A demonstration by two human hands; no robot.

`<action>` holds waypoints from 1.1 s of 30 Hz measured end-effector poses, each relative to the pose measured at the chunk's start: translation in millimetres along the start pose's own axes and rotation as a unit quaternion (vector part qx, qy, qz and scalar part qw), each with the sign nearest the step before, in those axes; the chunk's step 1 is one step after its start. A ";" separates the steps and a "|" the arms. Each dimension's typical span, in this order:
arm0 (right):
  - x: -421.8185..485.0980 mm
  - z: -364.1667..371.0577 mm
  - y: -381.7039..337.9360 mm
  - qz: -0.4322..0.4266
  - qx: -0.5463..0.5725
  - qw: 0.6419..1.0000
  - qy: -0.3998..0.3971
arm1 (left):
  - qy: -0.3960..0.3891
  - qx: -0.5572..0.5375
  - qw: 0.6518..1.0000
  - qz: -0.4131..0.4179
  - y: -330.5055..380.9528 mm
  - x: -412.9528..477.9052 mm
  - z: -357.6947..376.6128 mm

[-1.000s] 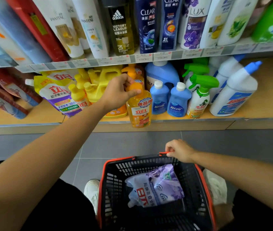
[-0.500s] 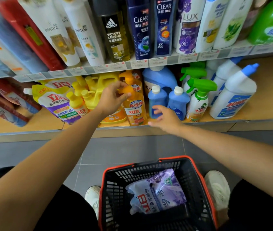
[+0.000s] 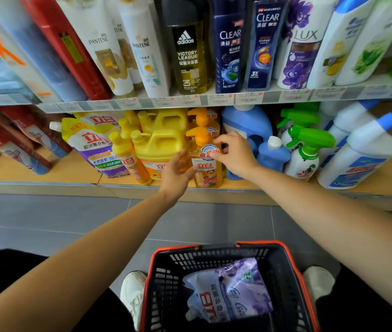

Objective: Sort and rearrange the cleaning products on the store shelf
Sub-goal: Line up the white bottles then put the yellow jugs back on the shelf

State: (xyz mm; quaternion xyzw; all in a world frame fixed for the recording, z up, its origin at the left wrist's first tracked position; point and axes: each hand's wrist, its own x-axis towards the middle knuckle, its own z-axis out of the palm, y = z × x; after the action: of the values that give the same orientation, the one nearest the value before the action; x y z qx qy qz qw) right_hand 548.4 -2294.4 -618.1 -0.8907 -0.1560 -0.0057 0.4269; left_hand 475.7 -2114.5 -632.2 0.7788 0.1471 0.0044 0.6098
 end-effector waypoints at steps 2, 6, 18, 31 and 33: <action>-2.9 3.5 -1.4 0.013 0.001 1.000 0.020 | -0.005 -0.010 1.000 -0.002 0.0 3.4 0.5; -12.4 11.2 -2.8 0.012 -0.001 0.998 0.056 | -0.043 -0.013 0.999 0.010 -3.0 8.1 -4.1; 10.5 -66.2 20.0 -0.019 -0.178 0.984 0.002 | 0.131 0.249 0.920 0.272 16.3 3.7 -6.6; 0.3 -57.5 13.2 -0.055 -0.187 0.978 -0.080 | 0.038 0.341 0.870 0.355 15.9 14.5 -5.1; -1.4 -62.1 15.2 -0.047 -0.186 0.978 -0.087 | 0.040 0.336 0.873 0.351 15.5 14.7 -4.7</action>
State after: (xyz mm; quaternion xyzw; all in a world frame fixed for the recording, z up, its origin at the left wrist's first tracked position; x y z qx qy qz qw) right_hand 558.9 -2351.0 -590.3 -0.9434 -0.2299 0.0227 0.2380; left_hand 492.4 -2109.9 -618.8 0.9361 -0.1195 0.1996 0.2636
